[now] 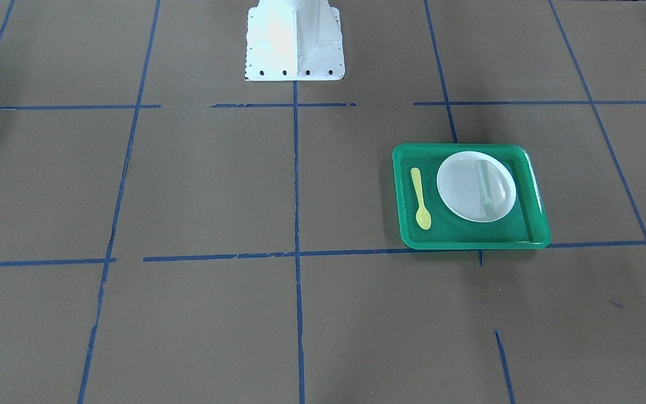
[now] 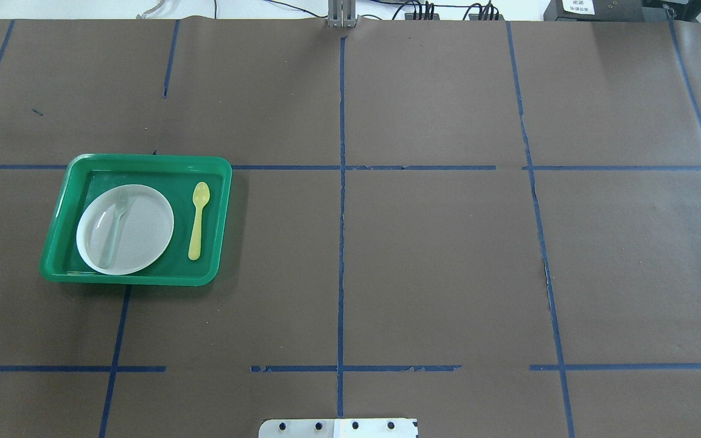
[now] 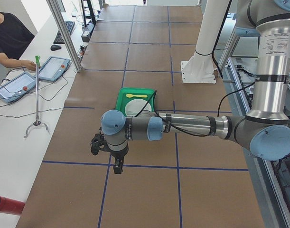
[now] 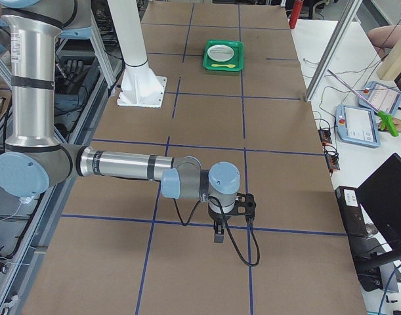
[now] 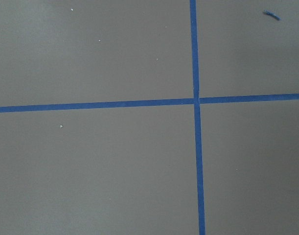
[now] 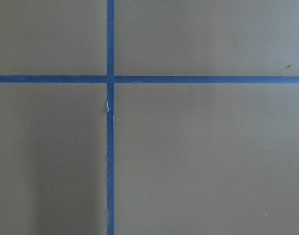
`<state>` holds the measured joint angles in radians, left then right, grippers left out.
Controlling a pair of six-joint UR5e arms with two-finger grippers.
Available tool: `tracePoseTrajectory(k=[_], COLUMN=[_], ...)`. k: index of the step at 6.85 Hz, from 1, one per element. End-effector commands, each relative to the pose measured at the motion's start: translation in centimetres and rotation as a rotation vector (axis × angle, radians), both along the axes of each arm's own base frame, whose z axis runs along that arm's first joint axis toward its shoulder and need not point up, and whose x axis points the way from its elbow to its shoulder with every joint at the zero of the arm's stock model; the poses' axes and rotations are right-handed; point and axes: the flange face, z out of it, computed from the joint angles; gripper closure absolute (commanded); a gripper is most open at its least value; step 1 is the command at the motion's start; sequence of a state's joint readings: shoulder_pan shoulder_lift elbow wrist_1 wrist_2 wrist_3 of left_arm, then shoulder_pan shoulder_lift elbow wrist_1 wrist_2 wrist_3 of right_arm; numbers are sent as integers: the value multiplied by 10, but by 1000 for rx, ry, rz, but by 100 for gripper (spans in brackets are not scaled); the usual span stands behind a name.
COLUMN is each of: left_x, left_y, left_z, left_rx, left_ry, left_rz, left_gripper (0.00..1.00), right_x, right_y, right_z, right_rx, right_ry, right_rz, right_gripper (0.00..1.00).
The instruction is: Place spoon
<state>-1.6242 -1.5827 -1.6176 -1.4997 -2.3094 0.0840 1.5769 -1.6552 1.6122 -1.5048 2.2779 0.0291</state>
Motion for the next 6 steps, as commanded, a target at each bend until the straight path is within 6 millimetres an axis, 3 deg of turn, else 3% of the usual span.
tracePoseTrajectory(k=[1, 3, 6], left_x=[1, 1, 1], left_y=[-2, -1, -2], left_z=[7, 18, -10], left_rx=[-9, -33, 17], left_ry=[1, 2, 21], left_rz=[4, 3, 2], left_gripper=[0, 0, 0], right_x=[0, 0, 0], right_y=[0, 0, 0], right_z=[0, 0, 0], right_rx=[0, 0, 0], right_ry=[0, 0, 0], right_rz=[0, 0, 0], right_gripper=[0, 0, 0])
